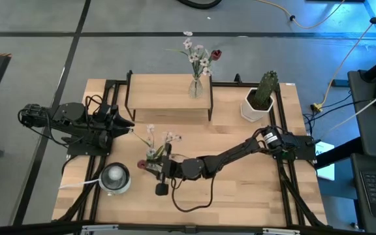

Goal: Pick and place flowers into a vace then onto a shelf
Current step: Put the red flower into the transparent vase, then put the transparent vase with flowers on the shelf

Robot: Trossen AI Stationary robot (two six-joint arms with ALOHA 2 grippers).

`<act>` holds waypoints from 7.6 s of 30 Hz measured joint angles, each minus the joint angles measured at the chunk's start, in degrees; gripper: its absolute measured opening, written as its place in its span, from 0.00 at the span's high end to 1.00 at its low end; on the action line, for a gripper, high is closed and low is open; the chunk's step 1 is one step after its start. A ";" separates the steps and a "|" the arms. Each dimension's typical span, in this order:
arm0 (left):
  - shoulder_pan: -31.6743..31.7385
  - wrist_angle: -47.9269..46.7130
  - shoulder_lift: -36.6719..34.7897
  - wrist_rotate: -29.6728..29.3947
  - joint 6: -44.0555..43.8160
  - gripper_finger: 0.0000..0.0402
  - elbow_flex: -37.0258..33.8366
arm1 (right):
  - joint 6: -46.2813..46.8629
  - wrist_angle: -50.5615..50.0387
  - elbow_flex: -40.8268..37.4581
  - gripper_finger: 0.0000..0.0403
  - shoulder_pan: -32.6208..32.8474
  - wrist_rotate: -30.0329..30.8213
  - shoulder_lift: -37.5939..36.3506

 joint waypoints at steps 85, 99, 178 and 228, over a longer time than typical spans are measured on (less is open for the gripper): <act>-0.01 -22.18 16.19 17.21 21.49 0.50 0.02 | 75.43 -85.73 -1.68 0.54 16.17 6.52 -24.29; 0.02 -13.35 19.61 15.85 26.55 0.54 -0.07 | 75.44 -84.51 -1.70 0.54 16.20 6.50 -24.30; -0.86 19.52 47.60 26.22 29.27 0.63 -6.16 | 71.90 -84.54 -1.73 0.54 16.22 6.50 -24.37; 51.28 -16.21 43.93 20.06 38.58 0.62 29.07 | 68.35 -81.26 -1.73 0.54 10.93 1.37 -24.37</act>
